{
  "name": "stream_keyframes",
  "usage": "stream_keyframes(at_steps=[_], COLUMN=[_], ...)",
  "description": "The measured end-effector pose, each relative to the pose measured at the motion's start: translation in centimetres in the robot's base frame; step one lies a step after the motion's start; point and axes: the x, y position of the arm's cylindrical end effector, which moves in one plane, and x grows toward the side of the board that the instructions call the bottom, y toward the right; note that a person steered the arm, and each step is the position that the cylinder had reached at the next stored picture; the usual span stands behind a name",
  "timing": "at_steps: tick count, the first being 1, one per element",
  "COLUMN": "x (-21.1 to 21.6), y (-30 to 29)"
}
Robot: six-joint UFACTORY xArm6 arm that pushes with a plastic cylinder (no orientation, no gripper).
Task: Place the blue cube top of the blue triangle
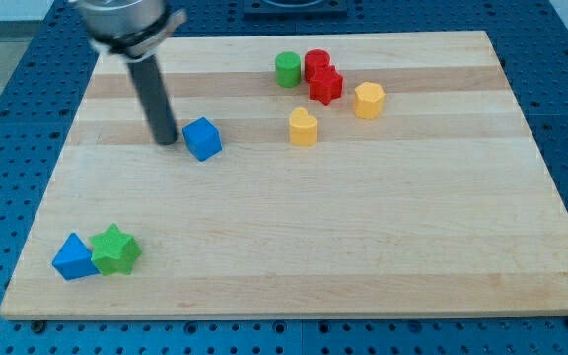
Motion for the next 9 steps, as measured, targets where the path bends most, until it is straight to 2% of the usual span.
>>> stream_keyframes(at_steps=[1, 2, 3, 4, 5, 7, 8, 9], x=[0.4, -4.4, -7.0, -4.8, -2.3, 3.7, 3.3, 3.0], y=[-0.1, 2.7, 6.9, 10.0, 8.2, -2.1, -0.5, 4.7])
